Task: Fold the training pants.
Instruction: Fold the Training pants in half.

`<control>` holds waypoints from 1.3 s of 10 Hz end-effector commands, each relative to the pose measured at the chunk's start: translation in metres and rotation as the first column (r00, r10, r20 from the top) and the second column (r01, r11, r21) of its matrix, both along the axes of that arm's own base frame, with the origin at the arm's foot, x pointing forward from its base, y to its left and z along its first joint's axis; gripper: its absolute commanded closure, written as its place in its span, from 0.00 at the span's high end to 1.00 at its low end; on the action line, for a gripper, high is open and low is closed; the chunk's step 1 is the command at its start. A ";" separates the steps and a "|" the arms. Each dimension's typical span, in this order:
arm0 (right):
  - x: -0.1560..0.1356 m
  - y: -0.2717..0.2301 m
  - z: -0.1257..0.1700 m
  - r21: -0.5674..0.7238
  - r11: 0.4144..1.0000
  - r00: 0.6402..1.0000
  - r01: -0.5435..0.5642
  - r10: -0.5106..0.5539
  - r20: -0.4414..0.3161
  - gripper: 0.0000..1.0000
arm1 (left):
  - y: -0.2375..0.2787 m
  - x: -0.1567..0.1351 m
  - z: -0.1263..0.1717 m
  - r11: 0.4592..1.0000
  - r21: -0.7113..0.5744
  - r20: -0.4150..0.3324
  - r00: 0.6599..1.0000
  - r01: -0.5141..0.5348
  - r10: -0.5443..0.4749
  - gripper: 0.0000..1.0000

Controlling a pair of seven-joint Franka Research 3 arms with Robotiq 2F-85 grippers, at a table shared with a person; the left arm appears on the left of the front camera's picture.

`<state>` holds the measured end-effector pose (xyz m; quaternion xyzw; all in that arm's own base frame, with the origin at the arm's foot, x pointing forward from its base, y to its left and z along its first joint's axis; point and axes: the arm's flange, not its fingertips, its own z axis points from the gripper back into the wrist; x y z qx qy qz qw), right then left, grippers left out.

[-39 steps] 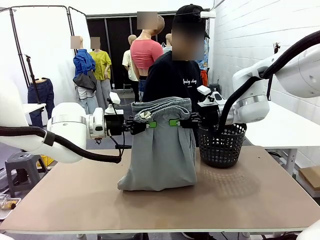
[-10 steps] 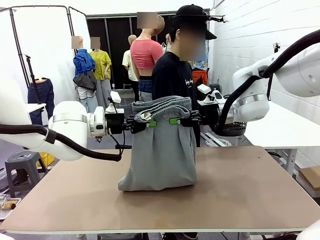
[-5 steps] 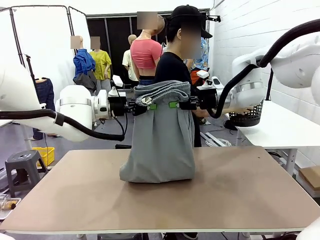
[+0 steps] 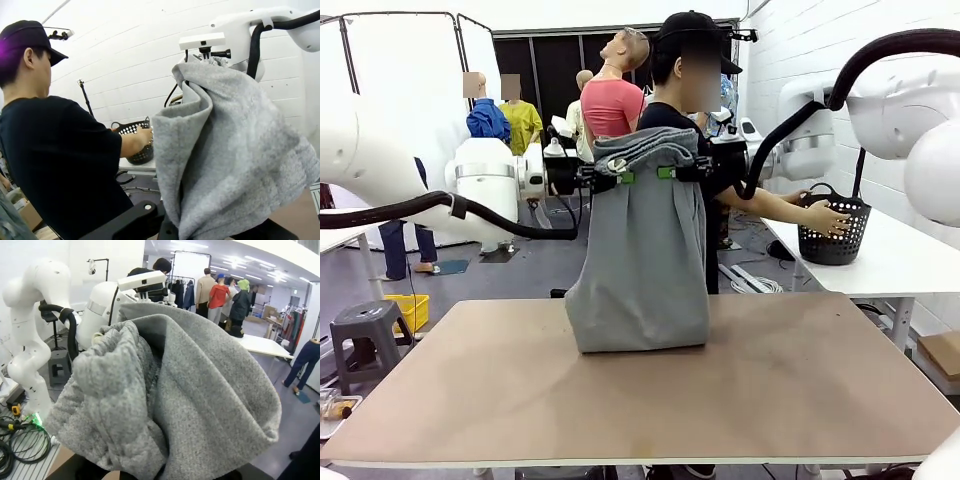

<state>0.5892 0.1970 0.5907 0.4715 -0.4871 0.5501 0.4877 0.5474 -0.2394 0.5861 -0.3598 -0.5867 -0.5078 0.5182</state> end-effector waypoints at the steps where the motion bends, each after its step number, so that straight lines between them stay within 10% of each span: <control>1: 0.017 0.011 0.016 -0.026 1.000 1.000 0.005 -0.005 0.002 0.00 | -0.010 0.014 0.017 1.000 -0.007 0.000 1.000 -0.005 0.005 0.00; 9: 0.011 0.001 0.008 -0.011 1.000 1.000 0.009 -0.009 0.008 0.00 | -0.002 0.010 0.005 1.000 -0.007 0.002 1.000 -0.008 0.008 0.00; 13: 0.062 0.005 0.025 -0.034 0.998 0.998 0.054 -0.053 0.019 0.00 | -0.008 0.059 0.029 0.998 0.025 0.045 0.998 -0.049 0.048 0.00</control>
